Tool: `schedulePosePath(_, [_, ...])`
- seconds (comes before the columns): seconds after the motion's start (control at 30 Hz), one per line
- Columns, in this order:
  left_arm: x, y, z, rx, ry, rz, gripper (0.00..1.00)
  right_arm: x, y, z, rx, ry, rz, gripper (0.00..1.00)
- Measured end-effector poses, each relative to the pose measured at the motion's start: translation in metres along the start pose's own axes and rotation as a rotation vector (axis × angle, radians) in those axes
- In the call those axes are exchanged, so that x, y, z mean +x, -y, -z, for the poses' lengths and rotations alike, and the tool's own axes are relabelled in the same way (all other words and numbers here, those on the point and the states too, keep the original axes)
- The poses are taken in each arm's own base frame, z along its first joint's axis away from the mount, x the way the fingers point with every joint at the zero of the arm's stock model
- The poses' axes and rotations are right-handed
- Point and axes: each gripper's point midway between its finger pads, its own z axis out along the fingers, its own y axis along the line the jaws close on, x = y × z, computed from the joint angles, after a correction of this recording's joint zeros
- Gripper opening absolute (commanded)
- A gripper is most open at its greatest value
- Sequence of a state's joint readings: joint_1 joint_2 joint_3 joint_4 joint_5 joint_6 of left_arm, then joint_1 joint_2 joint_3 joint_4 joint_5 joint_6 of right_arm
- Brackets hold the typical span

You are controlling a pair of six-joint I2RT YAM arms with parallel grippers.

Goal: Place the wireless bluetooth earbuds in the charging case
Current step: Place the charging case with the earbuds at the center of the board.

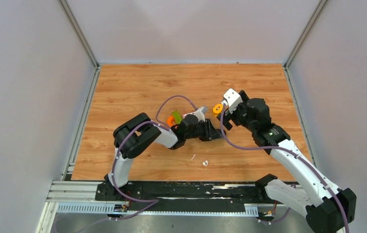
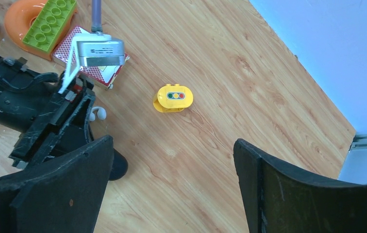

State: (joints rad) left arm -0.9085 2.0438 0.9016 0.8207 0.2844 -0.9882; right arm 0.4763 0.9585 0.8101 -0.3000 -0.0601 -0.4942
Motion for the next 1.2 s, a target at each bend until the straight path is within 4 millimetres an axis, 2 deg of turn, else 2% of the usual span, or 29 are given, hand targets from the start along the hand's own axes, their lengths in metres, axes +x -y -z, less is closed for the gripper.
schedulePosePath(0.23, [0.002,0.006,-0.015,-0.009,-0.062,0.101,0.3,-0.001,0.001,0.0,0.003,0.005,0.001,0.93])
schedulePosePath(0.4, [0.016,-0.01,-0.012,-0.081,-0.112,0.151,0.35,-0.001,0.001,0.001,0.005,0.007,0.001,0.93])
schedulePosePath(0.63, [0.014,-0.011,-0.011,-0.145,-0.146,0.134,0.4,0.0,0.001,0.001,0.004,0.004,0.004,0.94])
schedulePosePath(0.8, [0.014,-0.018,0.003,-0.231,-0.169,0.077,0.51,0.001,0.001,0.0,0.004,0.002,0.006,0.94])
schedulePosePath(1.0, [0.004,-0.029,0.023,-0.359,-0.207,-0.048,0.52,0.003,0.0,0.0,0.003,-0.001,0.008,0.95])
schedulePosePath(1.2, [-0.004,-0.044,0.06,-0.511,-0.232,-0.165,0.52,0.003,0.0,0.0,0.003,-0.001,0.008,0.94])
